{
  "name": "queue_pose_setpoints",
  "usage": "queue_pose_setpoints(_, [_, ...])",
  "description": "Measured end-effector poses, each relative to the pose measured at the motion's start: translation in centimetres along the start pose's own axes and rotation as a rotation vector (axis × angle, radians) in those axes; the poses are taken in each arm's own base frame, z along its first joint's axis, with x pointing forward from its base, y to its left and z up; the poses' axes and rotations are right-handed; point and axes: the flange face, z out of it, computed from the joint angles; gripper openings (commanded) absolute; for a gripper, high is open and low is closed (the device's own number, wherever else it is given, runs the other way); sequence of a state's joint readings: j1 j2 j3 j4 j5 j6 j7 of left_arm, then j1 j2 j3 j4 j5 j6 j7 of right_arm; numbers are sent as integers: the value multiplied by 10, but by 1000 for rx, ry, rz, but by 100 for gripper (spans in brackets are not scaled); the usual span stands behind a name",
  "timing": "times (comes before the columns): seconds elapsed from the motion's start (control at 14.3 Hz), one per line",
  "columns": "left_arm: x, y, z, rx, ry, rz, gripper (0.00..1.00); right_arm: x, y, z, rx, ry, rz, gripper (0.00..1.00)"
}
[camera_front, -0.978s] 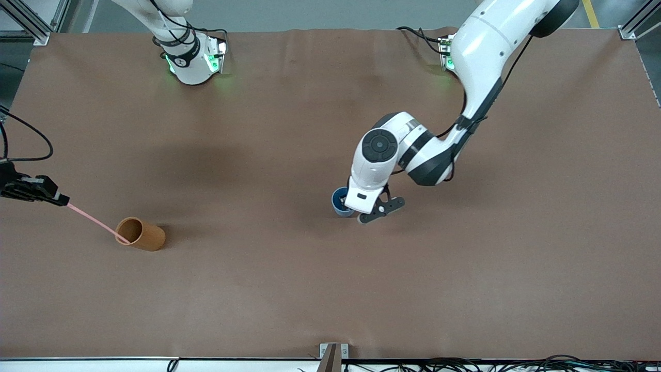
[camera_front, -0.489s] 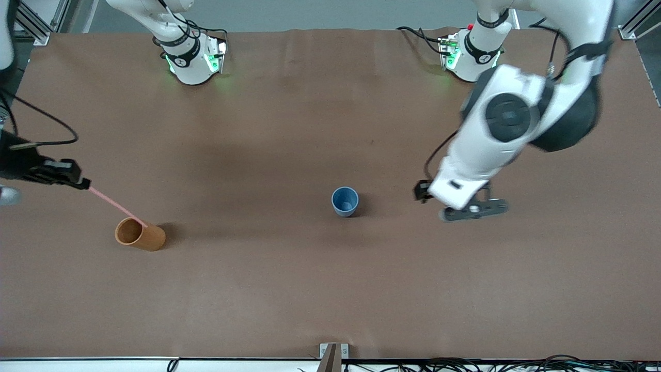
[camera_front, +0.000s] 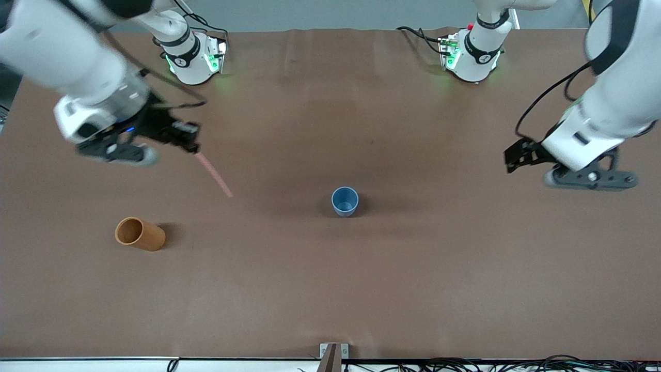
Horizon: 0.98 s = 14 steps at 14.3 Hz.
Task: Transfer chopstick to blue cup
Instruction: 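Lift the chopstick with the right gripper while the left gripper releases the cup, then carry the pink chopstick with the right gripper above the blue cup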
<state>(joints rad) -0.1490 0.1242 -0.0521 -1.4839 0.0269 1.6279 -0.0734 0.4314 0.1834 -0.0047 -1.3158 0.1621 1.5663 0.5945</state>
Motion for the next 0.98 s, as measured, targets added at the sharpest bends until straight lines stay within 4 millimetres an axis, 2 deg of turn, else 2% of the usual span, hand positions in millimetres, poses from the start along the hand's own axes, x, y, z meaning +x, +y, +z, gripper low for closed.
queue_pose_setpoints(0.14, [-16,-12,-27,2,23,14,100,-37,-54,-13,38,44,-68,3])
queue_pose_setpoints(0.28, [-29,-19,-48,0,43,5,100,-56,-94,-9,82,86,-129,2])
queue_pose_setpoints(0.42, [-35,-19,-57,-18,52,1,100,-65,-128,13,96,96,-177,2])
queue_pose_setpoints(0.63, [-35,-18,-58,-26,54,2,100,-77,-177,54,47,127,-237,1])
queue_pose_setpoints(0.84, [-37,-19,-57,-25,44,6,100,-107,-222,92,-21,184,-327,1])
queue_pose_setpoints(0.98, [-38,-20,-56,-25,35,5,100,-127,-240,111,-59,199,-373,1])
